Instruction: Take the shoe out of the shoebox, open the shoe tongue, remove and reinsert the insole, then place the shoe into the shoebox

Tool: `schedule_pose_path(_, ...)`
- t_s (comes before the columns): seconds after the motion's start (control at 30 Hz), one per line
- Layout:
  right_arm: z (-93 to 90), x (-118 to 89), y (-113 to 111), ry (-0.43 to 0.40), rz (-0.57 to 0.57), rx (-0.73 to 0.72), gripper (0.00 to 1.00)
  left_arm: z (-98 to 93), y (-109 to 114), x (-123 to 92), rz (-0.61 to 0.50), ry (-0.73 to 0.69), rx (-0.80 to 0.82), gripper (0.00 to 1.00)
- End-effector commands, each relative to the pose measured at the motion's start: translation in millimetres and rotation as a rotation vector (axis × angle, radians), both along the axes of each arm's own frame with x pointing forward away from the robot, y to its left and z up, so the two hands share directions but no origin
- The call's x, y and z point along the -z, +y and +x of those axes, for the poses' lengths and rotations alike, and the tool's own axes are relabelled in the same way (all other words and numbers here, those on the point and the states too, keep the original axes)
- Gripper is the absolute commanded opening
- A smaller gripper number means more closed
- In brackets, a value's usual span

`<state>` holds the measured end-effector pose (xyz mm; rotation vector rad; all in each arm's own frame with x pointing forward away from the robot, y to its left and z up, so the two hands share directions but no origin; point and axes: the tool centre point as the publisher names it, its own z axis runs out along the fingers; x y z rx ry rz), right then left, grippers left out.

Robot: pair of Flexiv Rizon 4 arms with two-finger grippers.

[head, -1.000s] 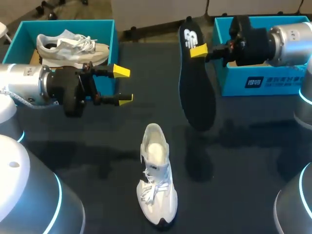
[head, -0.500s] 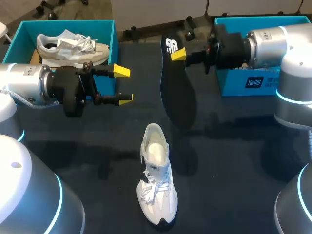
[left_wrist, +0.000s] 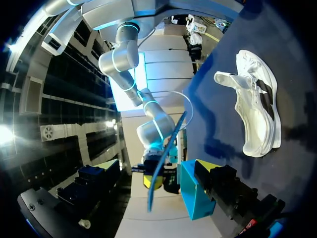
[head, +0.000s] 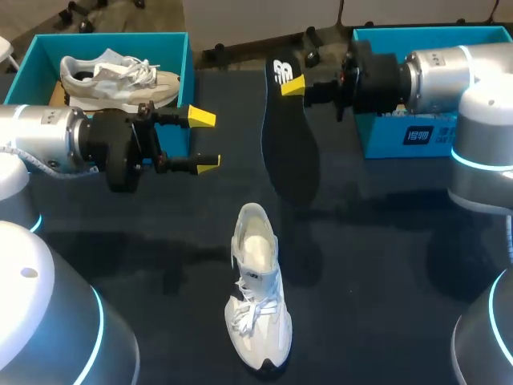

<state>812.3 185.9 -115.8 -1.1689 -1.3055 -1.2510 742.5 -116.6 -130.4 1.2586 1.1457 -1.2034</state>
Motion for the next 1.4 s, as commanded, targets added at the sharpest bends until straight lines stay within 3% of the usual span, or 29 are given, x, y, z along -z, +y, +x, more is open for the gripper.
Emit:
schedule_pose_path(0.03, 4.4, 10.8, 10.3, 0.052, -0.016, 0.013, 0.0, 6.8, -9.9, 3.0, -0.022, -0.006, -0.004, 1.0)
schedule_pose_path(0.17, 8.3, 17.3, 13.6, 0.099, 0.002, 0.038, 0.0, 8.6, -15.9, 3.9, -0.035, -0.017, -0.015, 1.0)
schedule_pose_path(0.83, 8.3, 17.3, 13.6, 0.099, 0.002, 0.038, 0.0, 12.5, -45.7, 20.1, -0.042, -0.024, -0.042, 1.0)
schedule_pose_path(1.4, 8.3, 17.3, 13.6, 0.099, 0.002, 0.038, 0.0, 12.8, -50.0, 12.9, -0.013, -0.095, -0.135, 1.0)
